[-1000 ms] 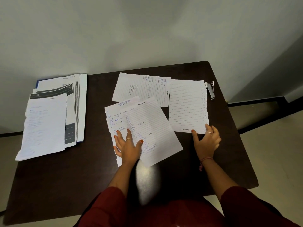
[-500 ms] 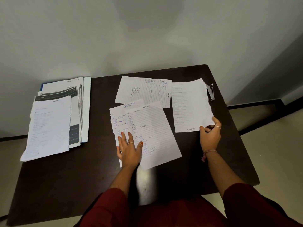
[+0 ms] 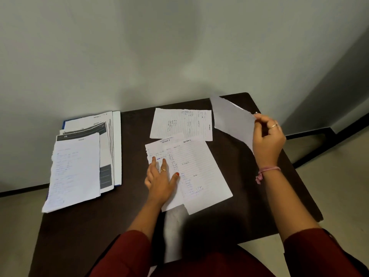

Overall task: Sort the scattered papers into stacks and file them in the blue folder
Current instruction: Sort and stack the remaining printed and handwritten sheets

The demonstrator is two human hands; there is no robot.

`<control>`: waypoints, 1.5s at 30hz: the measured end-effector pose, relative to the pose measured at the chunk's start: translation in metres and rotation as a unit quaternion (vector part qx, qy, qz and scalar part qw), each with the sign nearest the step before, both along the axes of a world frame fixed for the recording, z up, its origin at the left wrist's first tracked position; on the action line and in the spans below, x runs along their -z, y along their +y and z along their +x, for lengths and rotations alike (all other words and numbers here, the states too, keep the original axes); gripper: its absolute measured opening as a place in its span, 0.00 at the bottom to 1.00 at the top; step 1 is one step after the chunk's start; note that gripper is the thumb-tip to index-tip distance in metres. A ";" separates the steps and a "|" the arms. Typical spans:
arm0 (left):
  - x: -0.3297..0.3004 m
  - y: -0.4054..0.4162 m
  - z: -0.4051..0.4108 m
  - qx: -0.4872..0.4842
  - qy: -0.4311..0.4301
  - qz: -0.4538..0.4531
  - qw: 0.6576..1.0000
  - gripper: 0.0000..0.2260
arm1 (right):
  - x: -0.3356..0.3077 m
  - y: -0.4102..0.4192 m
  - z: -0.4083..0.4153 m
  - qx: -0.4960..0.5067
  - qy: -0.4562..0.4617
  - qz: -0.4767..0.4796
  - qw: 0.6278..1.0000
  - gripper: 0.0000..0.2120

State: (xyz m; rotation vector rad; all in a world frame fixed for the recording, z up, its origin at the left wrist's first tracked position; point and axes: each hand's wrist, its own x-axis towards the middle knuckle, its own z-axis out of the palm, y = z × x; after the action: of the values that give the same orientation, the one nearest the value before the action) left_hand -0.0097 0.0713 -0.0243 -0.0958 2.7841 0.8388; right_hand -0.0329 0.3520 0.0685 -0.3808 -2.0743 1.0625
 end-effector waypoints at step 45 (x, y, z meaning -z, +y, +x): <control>0.008 0.000 -0.041 -0.180 -0.175 0.252 0.934 0.11 | 0.105 -0.048 0.009 -0.086 -0.430 -0.266 0.859 0.07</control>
State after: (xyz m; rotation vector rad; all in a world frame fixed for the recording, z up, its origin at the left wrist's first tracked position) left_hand -0.0511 0.0712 -0.0326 -0.6121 2.1714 1.4370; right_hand -0.0237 0.3041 -0.0365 -1.1354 -2.5583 1.8181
